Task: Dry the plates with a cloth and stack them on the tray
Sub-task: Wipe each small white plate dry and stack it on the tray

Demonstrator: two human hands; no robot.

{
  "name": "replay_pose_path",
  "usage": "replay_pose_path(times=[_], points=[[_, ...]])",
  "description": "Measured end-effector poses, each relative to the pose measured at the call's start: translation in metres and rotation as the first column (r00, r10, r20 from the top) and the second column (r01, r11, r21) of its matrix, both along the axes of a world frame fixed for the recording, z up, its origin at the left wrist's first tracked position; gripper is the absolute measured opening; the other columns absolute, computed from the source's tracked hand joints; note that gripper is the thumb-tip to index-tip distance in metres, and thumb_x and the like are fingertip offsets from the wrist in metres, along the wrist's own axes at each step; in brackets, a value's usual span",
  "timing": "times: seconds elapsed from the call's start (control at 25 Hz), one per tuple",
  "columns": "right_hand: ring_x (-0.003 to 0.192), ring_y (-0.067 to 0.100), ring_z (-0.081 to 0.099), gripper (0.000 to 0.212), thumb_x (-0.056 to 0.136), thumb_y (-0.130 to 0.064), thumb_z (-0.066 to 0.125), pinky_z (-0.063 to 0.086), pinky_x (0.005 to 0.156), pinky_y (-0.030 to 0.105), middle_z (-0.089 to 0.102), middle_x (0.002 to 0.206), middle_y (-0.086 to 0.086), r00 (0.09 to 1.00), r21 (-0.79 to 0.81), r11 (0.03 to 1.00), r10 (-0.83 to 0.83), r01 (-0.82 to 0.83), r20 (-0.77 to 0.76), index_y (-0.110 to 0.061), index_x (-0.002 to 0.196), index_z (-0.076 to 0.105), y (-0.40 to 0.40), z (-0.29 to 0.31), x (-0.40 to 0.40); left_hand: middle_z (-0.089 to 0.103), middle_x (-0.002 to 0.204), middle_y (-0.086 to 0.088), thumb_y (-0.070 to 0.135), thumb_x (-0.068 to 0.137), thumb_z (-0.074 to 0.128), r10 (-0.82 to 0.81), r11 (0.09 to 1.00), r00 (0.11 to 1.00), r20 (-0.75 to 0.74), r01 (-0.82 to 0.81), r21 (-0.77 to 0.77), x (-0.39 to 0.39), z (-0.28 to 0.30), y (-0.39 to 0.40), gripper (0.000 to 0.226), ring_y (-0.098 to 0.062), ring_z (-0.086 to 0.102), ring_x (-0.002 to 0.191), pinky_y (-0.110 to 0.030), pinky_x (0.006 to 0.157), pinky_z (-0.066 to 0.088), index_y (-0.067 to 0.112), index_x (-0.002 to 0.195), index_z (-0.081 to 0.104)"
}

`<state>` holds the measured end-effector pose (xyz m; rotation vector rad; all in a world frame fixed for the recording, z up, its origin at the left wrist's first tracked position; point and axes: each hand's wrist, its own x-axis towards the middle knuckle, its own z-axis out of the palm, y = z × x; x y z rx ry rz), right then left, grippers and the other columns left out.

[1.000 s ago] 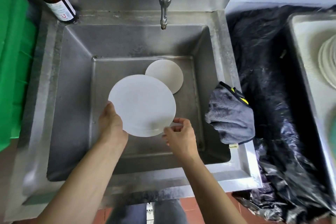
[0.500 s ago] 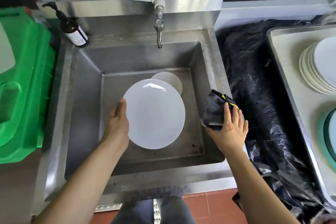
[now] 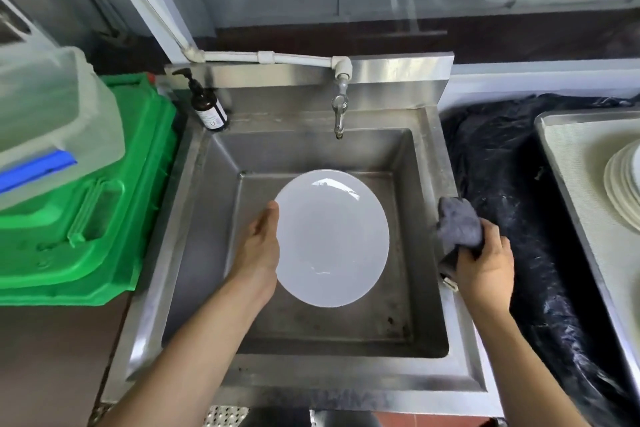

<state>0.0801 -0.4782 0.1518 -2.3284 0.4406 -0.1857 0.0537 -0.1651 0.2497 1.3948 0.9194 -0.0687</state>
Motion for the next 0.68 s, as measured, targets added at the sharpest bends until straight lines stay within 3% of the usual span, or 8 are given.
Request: replay_pose_path(times=[0.08, 0.16, 0.24, 0.32, 0.4, 0.56, 0.6, 0.68], points=[[0.098, 0.025, 0.064, 0.054, 0.087, -0.015, 0.060, 0.050, 0.083, 0.038, 0.068, 0.113, -0.001, 0.990, 0.162, 0.987, -0.012, -0.011, 0.140, -0.038, 0.135, 0.050, 0.026, 0.039, 0.008, 0.068, 0.126, 0.000, 0.054, 0.099, 0.050, -0.011, 1.000, 1.000, 0.029, 0.010, 0.005, 0.004, 0.009, -0.006, 0.049, -0.024, 0.066, 0.113, -0.043, 0.095, 0.055, 0.026, 0.139, 0.056], [0.100, 0.017, 0.065, 0.056, 0.086, -0.023, 0.060, 0.051, 0.085, 0.033, 0.068, 0.117, -0.010, 0.960, 0.202, 0.975, 0.030, -0.089, 0.278, -0.042, 0.137, 0.047, 0.056, 0.075, 0.016, 0.068, 0.128, 0.000, 0.055, 0.098, 0.052, -0.008, 1.000, 0.999, 0.049, 0.008, 0.015, 0.007, 0.019, -0.014, 0.049, -0.024, 0.065, 0.116, -0.047, 0.100, 0.053, 0.027, 0.138, 0.057], [0.103, 0.020, 0.058, 0.053, 0.087, -0.026, 0.065, 0.047, 0.088, 0.032, 0.061, 0.114, -0.006, 0.909, 0.091, 0.978, 0.139, -0.189, 0.394, -0.032, 0.137, 0.050, 0.083, 0.100, 0.021, 0.068, 0.129, 0.001, 0.057, 0.098, 0.052, -0.041, 0.998, 0.996, 0.077, 0.037, 0.058, 0.008, 0.029, -0.021, 0.050, -0.022, 0.063, 0.119, -0.046, 0.105, 0.049, 0.026, 0.137, 0.059], [0.109, 0.023, 0.052, 0.049, 0.088, -0.024, 0.069, 0.044, 0.097, 0.035, 0.052, 0.116, -0.003, 0.857, -0.023, 0.958, 0.265, -0.285, 0.443, -0.019, 0.134, 0.055, 0.103, 0.113, 0.026, 0.067, 0.130, 0.004, 0.052, 0.100, 0.050, -0.087, 0.992, 0.985, 0.151, 0.071, 0.108, 0.010, 0.040, -0.027, 0.047, -0.012, 0.062, 0.118, -0.031, 0.103, 0.047, 0.020, 0.134, 0.061], [0.130, 0.024, 0.049, 0.049, 0.088, -0.017, 0.070, 0.038, 0.113, 0.038, 0.054, 0.139, 0.004, 0.815, -0.084, 0.915, 0.392, -0.395, 0.426, -0.011, 0.134, 0.058, 0.114, 0.117, 0.027, 0.065, 0.132, 0.006, 0.048, 0.101, 0.051, -0.099, 0.988, 0.975, 0.199, 0.073, 0.138, 0.012, 0.050, -0.032, 0.045, -0.003, 0.060, 0.113, -0.019, 0.097, 0.043, 0.019, 0.133, 0.061], [0.151, 0.018, 0.035, 0.064, 0.090, -0.010, 0.067, 0.025, 0.125, 0.039, 0.042, 0.160, 0.002, 0.736, -0.101, 0.837, 0.525, -0.538, 0.428, -0.013, 0.151, 0.049, 0.121, 0.128, 0.032, 0.065, 0.133, -0.001, 0.048, 0.099, 0.054, -0.110, 0.993, 0.963, 0.246, 0.098, 0.061, 0.015, 0.065, -0.029, 0.049, -0.017, 0.058, 0.127, -0.039, 0.113, 0.042, 0.013, 0.133, 0.061], [0.152, 0.017, 0.033, 0.062, 0.091, -0.009, 0.066, 0.024, 0.126, 0.040, 0.040, 0.160, 0.003, 0.715, -0.082, 0.816, 0.545, -0.572, 0.438, -0.012, 0.150, 0.050, 0.125, 0.132, 0.033, 0.067, 0.128, 0.001, 0.048, 0.098, 0.055, -0.099, 0.995, 0.962, 0.253, 0.088, 0.054, 0.018, 0.069, -0.028, 0.045, -0.015, 0.060, 0.122, -0.035, 0.109, 0.044, 0.013, 0.126, 0.063], [0.150, 0.015, 0.035, 0.055, 0.093, -0.012, 0.063, 0.027, 0.125, 0.041, 0.042, 0.157, 0.001, 0.658, -0.042, 0.757, 0.593, -0.652, 0.464, -0.009, 0.146, 0.053, 0.137, 0.136, 0.022, 0.072, 0.102, 0.006, 0.042, 0.099, 0.058, -0.046, 0.998, 0.962, 0.269, 0.033, 0.051, 0.025, 0.076, -0.026, 0.025, -0.002, 0.068, 0.096, -0.018, 0.086, 0.050, 0.020, 0.103, 0.068]])
